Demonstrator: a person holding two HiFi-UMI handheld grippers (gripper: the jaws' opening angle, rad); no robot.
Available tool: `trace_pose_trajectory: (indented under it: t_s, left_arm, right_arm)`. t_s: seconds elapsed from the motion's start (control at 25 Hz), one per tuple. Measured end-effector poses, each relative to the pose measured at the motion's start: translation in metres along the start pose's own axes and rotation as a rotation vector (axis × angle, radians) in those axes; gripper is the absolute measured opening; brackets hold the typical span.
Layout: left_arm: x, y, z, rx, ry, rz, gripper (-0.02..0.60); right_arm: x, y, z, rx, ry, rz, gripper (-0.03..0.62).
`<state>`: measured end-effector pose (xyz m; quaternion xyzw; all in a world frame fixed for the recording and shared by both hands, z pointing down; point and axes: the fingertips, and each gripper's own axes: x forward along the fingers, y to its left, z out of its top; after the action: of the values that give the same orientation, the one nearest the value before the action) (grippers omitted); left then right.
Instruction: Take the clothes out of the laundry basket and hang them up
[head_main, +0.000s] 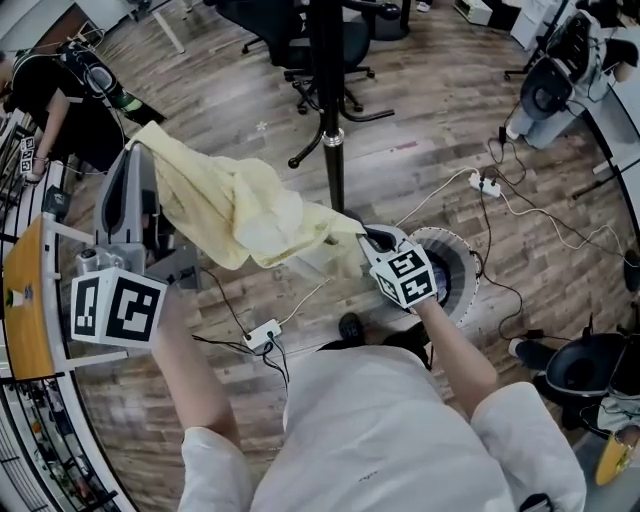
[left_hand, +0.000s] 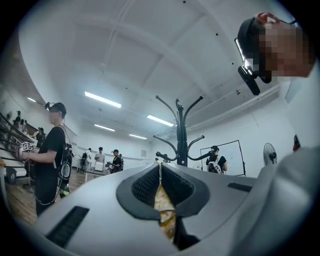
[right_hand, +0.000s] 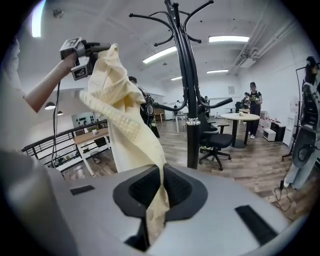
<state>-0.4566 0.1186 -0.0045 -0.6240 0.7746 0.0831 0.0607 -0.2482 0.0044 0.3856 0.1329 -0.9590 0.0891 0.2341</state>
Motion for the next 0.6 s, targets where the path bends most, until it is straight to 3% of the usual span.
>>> trace_pose_trajectory:
  t_s: [0.2, 0.6]
  left_arm:
    - [-0.014, 0.026, -0.021, 0.000, 0.039, 0.065, 0.028]
    - [-0.034, 0.050, -0.086, -0.036, 0.143, 0.124, 0.028]
  right_arm:
    - [-0.031, -0.005, 0.044, -0.038, -0.064, -0.003, 0.023]
    - [-0.071, 0.005, 0.130, -0.157, -0.192, 0.008, 0.023]
